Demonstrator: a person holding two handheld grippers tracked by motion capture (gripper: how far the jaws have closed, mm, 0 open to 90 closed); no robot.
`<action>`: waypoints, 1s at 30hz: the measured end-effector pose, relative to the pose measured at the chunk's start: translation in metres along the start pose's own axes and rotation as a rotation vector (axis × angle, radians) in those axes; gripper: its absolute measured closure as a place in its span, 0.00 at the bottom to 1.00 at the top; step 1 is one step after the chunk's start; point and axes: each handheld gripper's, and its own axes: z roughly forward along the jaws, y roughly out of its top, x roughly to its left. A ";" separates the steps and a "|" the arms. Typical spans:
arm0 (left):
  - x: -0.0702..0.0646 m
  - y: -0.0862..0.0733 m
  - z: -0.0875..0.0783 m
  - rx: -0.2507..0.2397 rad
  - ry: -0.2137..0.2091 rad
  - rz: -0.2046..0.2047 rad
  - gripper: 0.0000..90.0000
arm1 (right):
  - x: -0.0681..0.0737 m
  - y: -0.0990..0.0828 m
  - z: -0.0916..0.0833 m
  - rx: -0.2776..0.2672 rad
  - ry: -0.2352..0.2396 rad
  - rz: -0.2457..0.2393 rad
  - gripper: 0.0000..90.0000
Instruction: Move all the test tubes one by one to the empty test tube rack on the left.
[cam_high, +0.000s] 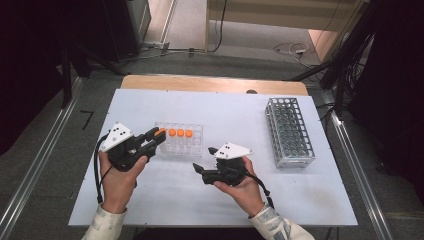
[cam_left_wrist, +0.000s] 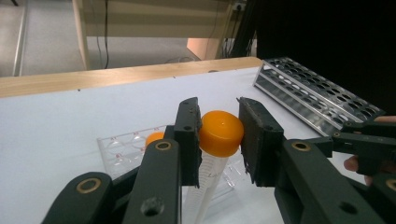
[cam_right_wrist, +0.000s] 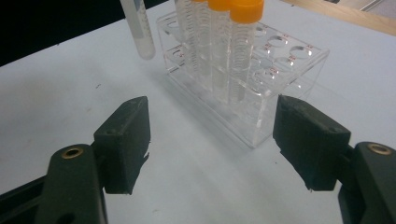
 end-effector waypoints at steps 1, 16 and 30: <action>0.001 0.001 -0.001 -0.003 0.000 -0.003 0.77 | -0.001 0.000 0.000 0.000 -0.001 0.002 0.29; 0.015 0.014 -0.002 -0.034 0.034 -0.012 0.77 | -0.005 -0.001 0.000 0.006 -0.008 0.013 0.29; 0.030 0.019 0.011 -0.051 0.072 -0.011 0.77 | -0.009 -0.002 0.000 0.008 -0.015 0.027 0.29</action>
